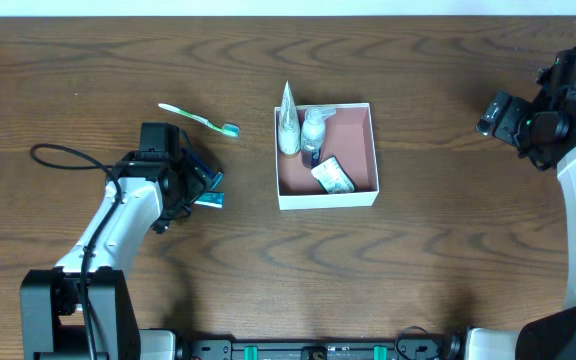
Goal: Pack container
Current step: 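Reach the left gripper to the Colgate toothpaste tube and grasp it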
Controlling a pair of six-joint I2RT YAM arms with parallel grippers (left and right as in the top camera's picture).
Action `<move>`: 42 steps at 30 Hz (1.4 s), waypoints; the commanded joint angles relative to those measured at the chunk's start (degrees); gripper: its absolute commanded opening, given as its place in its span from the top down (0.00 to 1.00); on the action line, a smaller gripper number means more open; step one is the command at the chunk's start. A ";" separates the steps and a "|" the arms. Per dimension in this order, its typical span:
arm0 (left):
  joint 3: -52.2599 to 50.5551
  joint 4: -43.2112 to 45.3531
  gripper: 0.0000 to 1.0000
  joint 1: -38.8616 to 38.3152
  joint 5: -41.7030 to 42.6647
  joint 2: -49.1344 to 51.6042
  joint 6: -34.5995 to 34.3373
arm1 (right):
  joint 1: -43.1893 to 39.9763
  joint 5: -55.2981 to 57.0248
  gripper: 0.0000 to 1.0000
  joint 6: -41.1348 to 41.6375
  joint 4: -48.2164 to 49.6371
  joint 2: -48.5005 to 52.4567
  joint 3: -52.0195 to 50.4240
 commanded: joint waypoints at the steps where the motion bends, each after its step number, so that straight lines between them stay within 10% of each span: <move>1: 0.63 0.61 0.08 0.31 -6.54 0.00 -7.74 | -0.22 0.61 0.01 0.17 -0.02 0.20 -0.07; 19: 0.63 3.76 0.18 0.37 -5.38 9.44 -12.00 | -0.22 0.61 0.01 0.17 -0.02 0.20 -0.07; 27: 0.63 3.15 0.55 0.35 -4.17 13.70 -11.56 | -0.20 0.61 0.01 0.17 -0.02 0.20 -0.07; 42: 2.27 -0.28 0.74 0.35 4.33 11.32 10.62 | -0.22 0.61 0.01 0.17 -0.02 0.20 -0.07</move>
